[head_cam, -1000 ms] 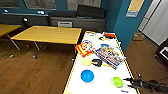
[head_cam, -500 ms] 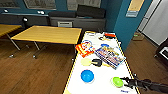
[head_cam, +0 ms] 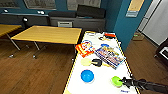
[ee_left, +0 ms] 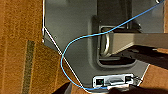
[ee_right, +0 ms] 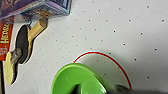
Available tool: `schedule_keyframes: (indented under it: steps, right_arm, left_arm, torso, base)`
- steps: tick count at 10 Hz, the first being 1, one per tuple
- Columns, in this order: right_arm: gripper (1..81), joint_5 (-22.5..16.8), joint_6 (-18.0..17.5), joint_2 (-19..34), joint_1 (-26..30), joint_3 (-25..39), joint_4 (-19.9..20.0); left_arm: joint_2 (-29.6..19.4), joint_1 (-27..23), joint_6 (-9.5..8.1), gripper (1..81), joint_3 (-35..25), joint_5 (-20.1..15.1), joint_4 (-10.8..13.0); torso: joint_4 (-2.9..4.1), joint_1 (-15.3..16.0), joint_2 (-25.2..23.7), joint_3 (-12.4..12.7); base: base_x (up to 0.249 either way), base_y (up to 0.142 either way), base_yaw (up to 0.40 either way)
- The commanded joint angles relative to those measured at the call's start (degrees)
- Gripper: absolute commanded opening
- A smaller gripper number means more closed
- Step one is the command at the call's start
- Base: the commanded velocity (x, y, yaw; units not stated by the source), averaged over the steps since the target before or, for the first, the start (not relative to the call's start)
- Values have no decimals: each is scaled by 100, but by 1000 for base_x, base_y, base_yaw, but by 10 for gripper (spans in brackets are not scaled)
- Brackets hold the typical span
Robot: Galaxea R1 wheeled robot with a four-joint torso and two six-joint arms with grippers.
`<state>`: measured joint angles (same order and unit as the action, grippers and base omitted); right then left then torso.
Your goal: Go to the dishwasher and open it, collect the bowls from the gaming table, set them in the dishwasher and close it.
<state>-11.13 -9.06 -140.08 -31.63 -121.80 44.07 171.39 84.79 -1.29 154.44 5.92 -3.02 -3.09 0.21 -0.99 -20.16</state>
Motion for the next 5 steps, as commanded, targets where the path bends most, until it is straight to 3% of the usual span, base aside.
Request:
schedule_keyframes:
  steps: [1,3,5]
  right_arm:
    - [10,-276,-8,118,627,-168,128]
    - [10,-311,-8,426,662,96,146]
    - [10,-363,9,1546,724,1111,103]
  left_arm:
    - [-34,25,15,811,-10,-417,-49]
    - [-34,25,24,811,-10,-417,-49]
    - [-34,25,24,811,-19,-417,-40]
  torso:
    - [0,0,0,0]
    - [0,0,0,0]
    - [0,0,0,0]
  base:
    - [0,0,0]
    - [0,0,0]
    - [0,0,0]
